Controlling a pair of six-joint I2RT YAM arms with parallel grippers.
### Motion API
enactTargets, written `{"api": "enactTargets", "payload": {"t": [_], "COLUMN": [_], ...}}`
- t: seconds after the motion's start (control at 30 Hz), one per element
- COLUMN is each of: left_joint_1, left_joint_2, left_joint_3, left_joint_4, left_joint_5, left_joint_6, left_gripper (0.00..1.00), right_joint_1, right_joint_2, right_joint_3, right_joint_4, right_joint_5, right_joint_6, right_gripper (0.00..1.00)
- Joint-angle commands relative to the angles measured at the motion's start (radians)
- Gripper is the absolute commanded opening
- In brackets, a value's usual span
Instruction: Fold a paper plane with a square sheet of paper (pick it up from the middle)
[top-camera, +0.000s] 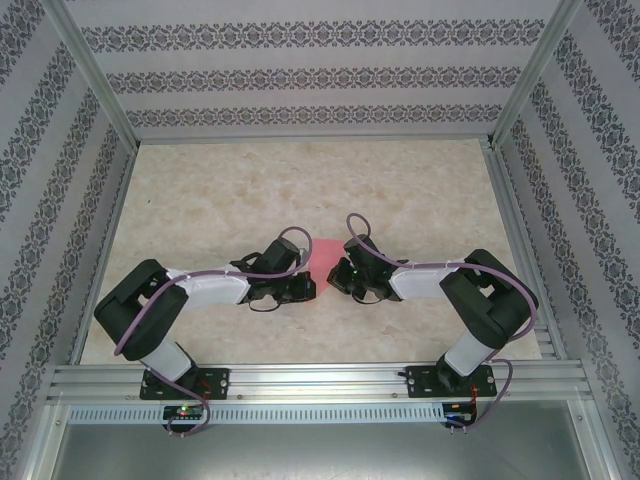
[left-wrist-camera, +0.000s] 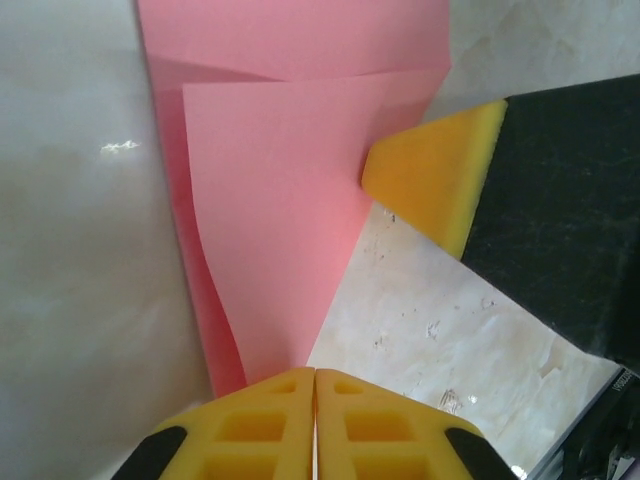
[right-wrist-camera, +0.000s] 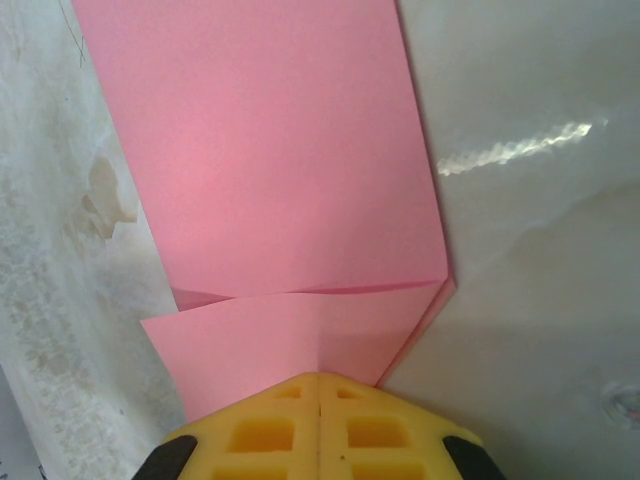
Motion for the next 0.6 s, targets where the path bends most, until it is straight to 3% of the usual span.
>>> {"api": "enactTargets", "payload": {"t": [0.0,0.17,0.37,0.57], "left_joint_1": [-0.011,-0.012,-0.011,-0.011], "left_joint_2": [0.035,0.064,0.067,0.070], "left_joint_3": [0.004,-0.002,-0.018,-0.026], "left_joint_4": [0.046,0.004,-0.047,-0.035], "left_joint_5": [-0.019,-0.039,-0.078,-0.079], "left_joint_6": [-0.032,-0.028,-0.014,-0.020], "left_gripper": [0.08,0.03,0.00,0.00], "right_joint_1": [-0.003,-0.005,0.039,0.078], "right_joint_2": [0.007,-0.014,-0.089,-0.057], "right_joint_3": [-0.017,-0.011,0.032,0.026], "right_joint_4": [-0.019,-0.016,-0.014,0.005], "right_joint_5": [0.041,0.032,0.003,0.000], "right_joint_6": [0.011,-0.010,-0.152,-0.118], "right_gripper": [0.03,0.04,0.04,0.04]}}
